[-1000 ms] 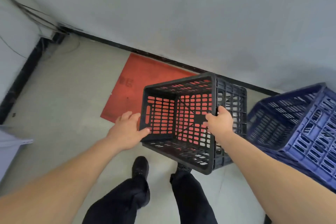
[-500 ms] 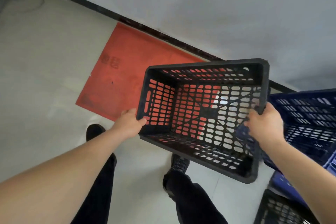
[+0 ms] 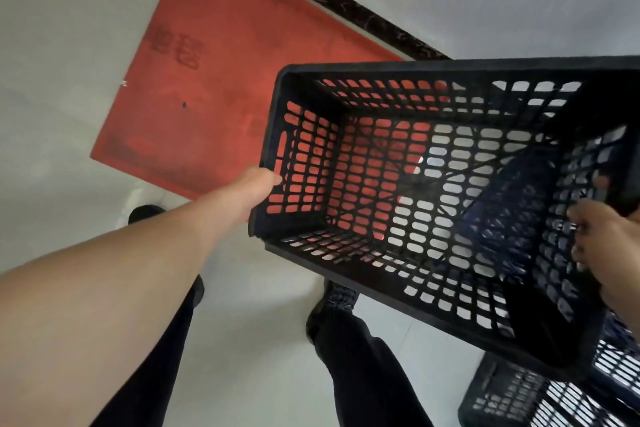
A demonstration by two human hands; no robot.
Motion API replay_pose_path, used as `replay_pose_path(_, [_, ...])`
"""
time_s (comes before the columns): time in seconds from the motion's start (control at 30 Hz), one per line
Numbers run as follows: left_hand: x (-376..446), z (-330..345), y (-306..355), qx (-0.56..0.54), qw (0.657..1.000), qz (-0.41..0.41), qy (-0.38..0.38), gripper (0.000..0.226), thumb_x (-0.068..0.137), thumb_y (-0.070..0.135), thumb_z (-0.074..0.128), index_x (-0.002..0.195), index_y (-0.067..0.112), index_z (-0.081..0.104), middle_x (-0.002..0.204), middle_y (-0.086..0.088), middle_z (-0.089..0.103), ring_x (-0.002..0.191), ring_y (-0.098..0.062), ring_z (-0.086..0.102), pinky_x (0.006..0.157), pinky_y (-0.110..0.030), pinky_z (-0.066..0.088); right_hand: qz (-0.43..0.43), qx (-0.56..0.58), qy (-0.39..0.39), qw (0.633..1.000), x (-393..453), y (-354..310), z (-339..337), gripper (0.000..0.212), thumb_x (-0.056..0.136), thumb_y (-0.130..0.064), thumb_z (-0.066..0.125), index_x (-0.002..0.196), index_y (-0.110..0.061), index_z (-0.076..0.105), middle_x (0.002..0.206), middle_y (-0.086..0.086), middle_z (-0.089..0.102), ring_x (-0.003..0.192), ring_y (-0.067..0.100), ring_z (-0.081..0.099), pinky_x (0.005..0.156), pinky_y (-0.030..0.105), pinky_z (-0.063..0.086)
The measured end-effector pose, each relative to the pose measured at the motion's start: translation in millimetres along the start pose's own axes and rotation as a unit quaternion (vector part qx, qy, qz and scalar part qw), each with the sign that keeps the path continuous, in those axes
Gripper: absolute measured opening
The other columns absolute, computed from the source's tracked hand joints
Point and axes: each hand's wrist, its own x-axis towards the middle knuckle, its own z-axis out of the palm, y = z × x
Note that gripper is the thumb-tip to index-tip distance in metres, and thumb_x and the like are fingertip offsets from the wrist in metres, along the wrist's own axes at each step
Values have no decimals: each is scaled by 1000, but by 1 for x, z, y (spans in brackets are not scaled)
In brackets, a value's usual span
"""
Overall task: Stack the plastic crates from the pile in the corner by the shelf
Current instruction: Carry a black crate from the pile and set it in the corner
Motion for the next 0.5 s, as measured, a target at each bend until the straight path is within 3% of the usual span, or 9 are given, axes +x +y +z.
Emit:
replay_pose_path(0.07, [2,-3,1,-4,1000,-1,-14,28,95,14,50,122,11,57,111,-12,68,98,-31,65,68,-35,48,-24,-68,45,996,-2,5,-7,14,70,-35,64,77,-37,52,71,0,50,57,20,49,57,33,42])
replay_pose_path(0.13, [5,-5,-2,-1,1000,3,-18,30,94,14,51,123,14,56,115,-11,67,102,-31,63,79,-40,49,8,-57,18,998,43,46,-12,31,47,-48,55,72,-32,46,64,0,41,51,22,40,55,35,38])
replay_pose_path(0.17, [6,-5,-5,4,1000,5,-19,32,93,15,51,124,15,56,118,-10,66,106,-31,62,86,-43,48,11,-24,7,1000,47,47,-15,35,45,-49,52,74,-31,48,64,0,41,49,23,39,54,34,38])
replay_pose_path(0.27, [10,-4,-11,9,1000,9,-18,33,93,17,53,125,16,55,121,-8,65,111,-30,60,96,-45,46,-12,33,11,999,-37,-28,2,12,71,-34,60,82,-36,55,70,-1,53,52,24,47,54,30,42])
replay_pose_path(0.33, [10,-5,-12,3,1000,8,-15,31,94,15,52,125,15,56,121,-8,65,112,-29,59,95,-44,45,-67,37,35,996,-66,-55,8,14,85,-22,58,86,-36,55,76,0,59,56,24,51,57,31,45])
replay_pose_path(0.5, [17,-4,-19,-16,1000,11,-14,30,95,15,51,124,15,56,120,-7,65,111,-29,59,99,-47,44,-90,43,34,994,-64,-52,10,25,87,-18,56,85,-43,55,83,0,63,66,24,56,65,37,49])
